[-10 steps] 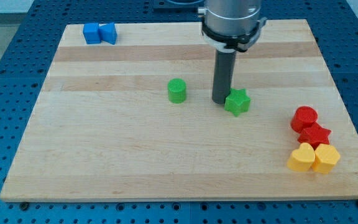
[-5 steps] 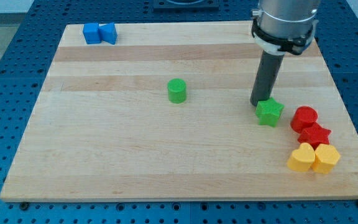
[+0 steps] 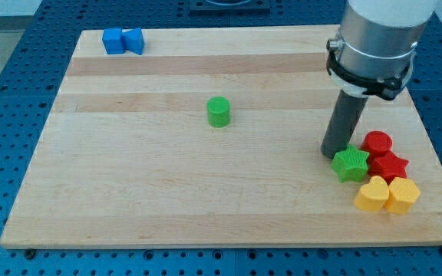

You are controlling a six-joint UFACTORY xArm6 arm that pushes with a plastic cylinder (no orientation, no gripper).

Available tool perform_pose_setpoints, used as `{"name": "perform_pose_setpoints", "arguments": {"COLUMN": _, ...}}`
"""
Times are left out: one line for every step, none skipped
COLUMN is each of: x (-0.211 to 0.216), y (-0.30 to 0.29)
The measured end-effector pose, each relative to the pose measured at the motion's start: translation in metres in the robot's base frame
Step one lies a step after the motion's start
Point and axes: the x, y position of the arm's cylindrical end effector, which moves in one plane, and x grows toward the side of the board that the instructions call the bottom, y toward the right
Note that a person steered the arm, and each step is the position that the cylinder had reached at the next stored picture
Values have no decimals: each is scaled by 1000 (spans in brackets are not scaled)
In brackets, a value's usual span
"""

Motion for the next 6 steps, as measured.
{"name": "perform_pose_setpoints", "arguments": {"x": -7, "y": -2}}
{"name": "perform_pose_setpoints", "arguments": {"x": -55, "y": -23}}
{"name": "perform_pose_setpoints", "arguments": {"x": -110, "y": -41}}
{"name": "perform_pose_setpoints", "arguments": {"x": -151, "y": -79}}
{"name": "perform_pose_setpoints", "arguments": {"x": -162, "y": -134}}
{"name": "perform_pose_setpoints", "arguments": {"x": -155, "y": -178}}
